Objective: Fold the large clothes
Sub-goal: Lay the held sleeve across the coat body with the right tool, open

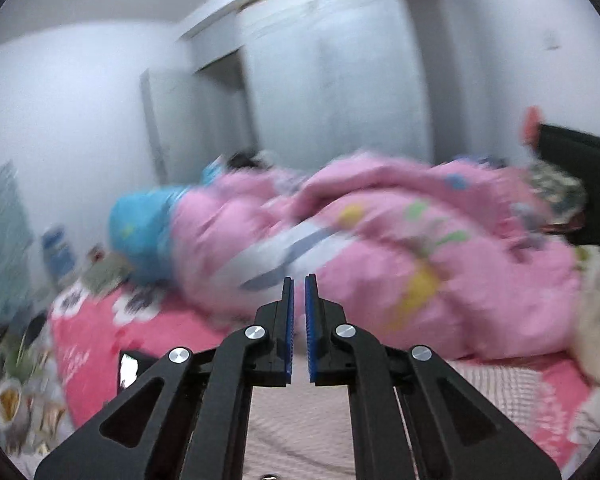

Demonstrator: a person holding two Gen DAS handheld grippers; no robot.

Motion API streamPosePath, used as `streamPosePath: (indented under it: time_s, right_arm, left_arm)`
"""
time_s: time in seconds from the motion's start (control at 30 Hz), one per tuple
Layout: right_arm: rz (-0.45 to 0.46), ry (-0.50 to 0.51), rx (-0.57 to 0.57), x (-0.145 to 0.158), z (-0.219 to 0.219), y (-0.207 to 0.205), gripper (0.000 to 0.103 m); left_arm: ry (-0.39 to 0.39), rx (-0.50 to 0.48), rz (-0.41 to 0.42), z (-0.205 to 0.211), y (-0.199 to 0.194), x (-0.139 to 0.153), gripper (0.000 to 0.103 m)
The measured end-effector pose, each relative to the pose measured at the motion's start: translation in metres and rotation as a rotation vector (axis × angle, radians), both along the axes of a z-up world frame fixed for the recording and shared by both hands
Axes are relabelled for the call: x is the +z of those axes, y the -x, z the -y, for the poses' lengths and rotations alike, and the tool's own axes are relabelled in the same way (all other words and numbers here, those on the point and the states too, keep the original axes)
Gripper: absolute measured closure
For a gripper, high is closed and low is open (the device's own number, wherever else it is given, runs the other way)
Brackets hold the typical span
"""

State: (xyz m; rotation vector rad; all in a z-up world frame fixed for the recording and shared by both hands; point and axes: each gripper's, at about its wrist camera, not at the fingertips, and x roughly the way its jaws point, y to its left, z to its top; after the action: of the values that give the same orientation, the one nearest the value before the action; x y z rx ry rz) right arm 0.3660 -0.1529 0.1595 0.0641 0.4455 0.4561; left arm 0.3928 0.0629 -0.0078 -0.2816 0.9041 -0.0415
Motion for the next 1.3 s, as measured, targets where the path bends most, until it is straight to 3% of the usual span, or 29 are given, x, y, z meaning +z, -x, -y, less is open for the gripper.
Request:
streamPosePath:
  time_s: [0.13,0.2,0.27,0.37,0.47,0.67,0.8,0.9,0.97,1.13,1.3]
  right_arm:
    - [-0.085,-0.001,0.014,-0.039,0.002,-0.008,0.093]
    - [-0.136,-0.021,-0.042,-0.064,0.032,-0.012,0.070]
    - [-0.187,-0.022,-0.110,-0.088,0.064,-0.016,0.058]
    - [-0.323,0.009,-0.192,-0.138,0.104,-0.023,0.058]
    - [-0.462,0.058,-0.220,-0.197,0.120,-0.028,0.058]
    - [-0.507,0.068,-0.233,-0.262,0.126,-0.023,0.058]
    - [-0.453,0.059,-0.235,-0.270,0.125,-0.014,0.058]
    - [-0.445,0.022,-0.228,-0.271,0.129,-0.012,0.058]
    - [-0.443,-0.017,-0.220,-0.275,0.135,-0.009,0.059]
    - [-0.438,-0.074,-0.216,-0.274,0.141,-0.010,0.062]
    - [-0.425,-0.094,-0.212,-0.275,0.143,-0.007,0.062]
  left_arm:
    - [0.014,-0.029,-0.006,-0.009,0.007,0.000,0.037]
    - [0.030,-0.056,0.004,-0.009,0.009,0.003,0.037]
    - [0.057,-0.103,0.019,0.001,0.008,0.009,0.037]
    - [0.116,-0.208,0.035,0.038,-0.003,0.018,0.037]
    - [0.228,-0.338,-0.016,0.090,-0.027,0.013,0.037]
    - [0.288,-0.423,-0.165,0.173,-0.080,-0.023,0.050]
    - [0.276,-0.377,-0.266,0.196,-0.109,-0.051,0.053]
    - [0.289,-0.338,-0.278,0.199,-0.118,-0.056,0.057]
    - [0.301,-0.338,-0.278,0.201,-0.119,-0.055,0.076]
    - [0.247,-0.353,-0.282,0.220,-0.117,-0.056,0.076]
    - [0.231,-0.295,-0.323,0.227,-0.124,-0.062,0.078]
